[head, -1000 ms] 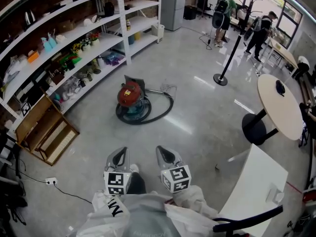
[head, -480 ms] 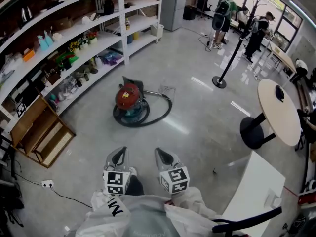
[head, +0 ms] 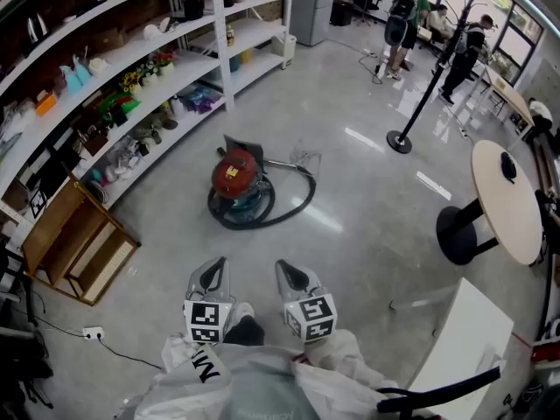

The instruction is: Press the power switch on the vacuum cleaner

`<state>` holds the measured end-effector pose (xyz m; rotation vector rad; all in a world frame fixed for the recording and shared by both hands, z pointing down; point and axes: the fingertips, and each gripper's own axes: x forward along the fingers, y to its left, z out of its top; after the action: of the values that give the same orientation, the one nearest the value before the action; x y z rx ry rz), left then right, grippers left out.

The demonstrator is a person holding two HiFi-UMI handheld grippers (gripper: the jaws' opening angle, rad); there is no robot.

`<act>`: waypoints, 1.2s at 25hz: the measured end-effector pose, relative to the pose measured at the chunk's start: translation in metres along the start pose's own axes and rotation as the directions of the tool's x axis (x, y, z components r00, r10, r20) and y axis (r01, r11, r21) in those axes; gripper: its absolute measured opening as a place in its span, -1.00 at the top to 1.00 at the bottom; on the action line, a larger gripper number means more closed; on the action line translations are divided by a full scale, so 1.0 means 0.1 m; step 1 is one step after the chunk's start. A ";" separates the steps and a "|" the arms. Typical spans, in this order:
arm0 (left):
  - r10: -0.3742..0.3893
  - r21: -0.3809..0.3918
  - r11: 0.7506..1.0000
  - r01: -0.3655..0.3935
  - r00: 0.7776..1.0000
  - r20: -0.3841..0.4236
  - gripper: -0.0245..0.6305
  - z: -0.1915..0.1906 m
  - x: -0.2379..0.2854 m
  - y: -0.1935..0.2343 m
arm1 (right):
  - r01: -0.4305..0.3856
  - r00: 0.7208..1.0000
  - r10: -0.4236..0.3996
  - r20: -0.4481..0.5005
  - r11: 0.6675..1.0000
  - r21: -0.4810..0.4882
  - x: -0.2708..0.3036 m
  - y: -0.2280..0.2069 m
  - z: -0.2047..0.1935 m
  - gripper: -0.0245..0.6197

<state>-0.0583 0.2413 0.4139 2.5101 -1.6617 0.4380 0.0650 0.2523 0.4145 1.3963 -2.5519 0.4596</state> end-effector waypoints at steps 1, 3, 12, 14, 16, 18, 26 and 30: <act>-0.001 0.001 1.000 0.001 1.000 -0.001 0.93 0.01 0.04 0.07 | 0.002 1.000 -0.002 0.000 1.000 0.001 0.07 0.00 0.03 0.92; -0.003 -0.008 1.000 0.002 1.000 -0.012 0.93 0.01 0.13 0.20 | 0.007 1.000 -0.007 0.000 1.000 0.002 0.21 0.00 0.10 0.92; -0.019 -0.035 0.999 0.019 1.000 -0.002 0.93 0.12 0.46 0.67 | 0.027 1.000 -0.028 -0.013 0.999 -0.019 0.74 0.02 0.32 0.92; -0.023 -0.030 0.999 0.023 1.000 0.007 0.93 0.14 0.52 0.75 | 0.031 0.999 -0.032 -0.019 0.999 -0.026 0.84 0.02 0.35 0.92; -0.022 -0.035 0.999 0.022 1.000 0.018 0.93 0.16 0.58 0.86 | 0.033 0.999 -0.034 -0.015 0.999 -0.034 0.95 0.03 0.41 0.92; -0.008 -0.037 0.999 0.009 1.000 0.025 0.93 0.16 0.63 1.00 | 0.030 1.000 -0.031 -0.007 0.999 -0.041 1.07 0.06 0.49 0.92; 0.013 -0.037 0.999 -0.012 0.999 0.037 0.93 0.17 0.75 1.38 | 0.038 0.999 -0.038 0.002 0.997 -0.062 1.37 0.12 0.61 0.92; 0.006 -0.048 0.999 -0.004 0.999 0.036 0.93 0.16 0.78 1.43 | 0.053 0.998 -0.054 -0.021 0.996 -0.065 1.40 0.09 0.57 0.92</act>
<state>-0.1581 0.1114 0.4110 2.4948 -1.6707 0.3517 -0.0193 0.1267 0.4038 1.4251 -2.4820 0.3785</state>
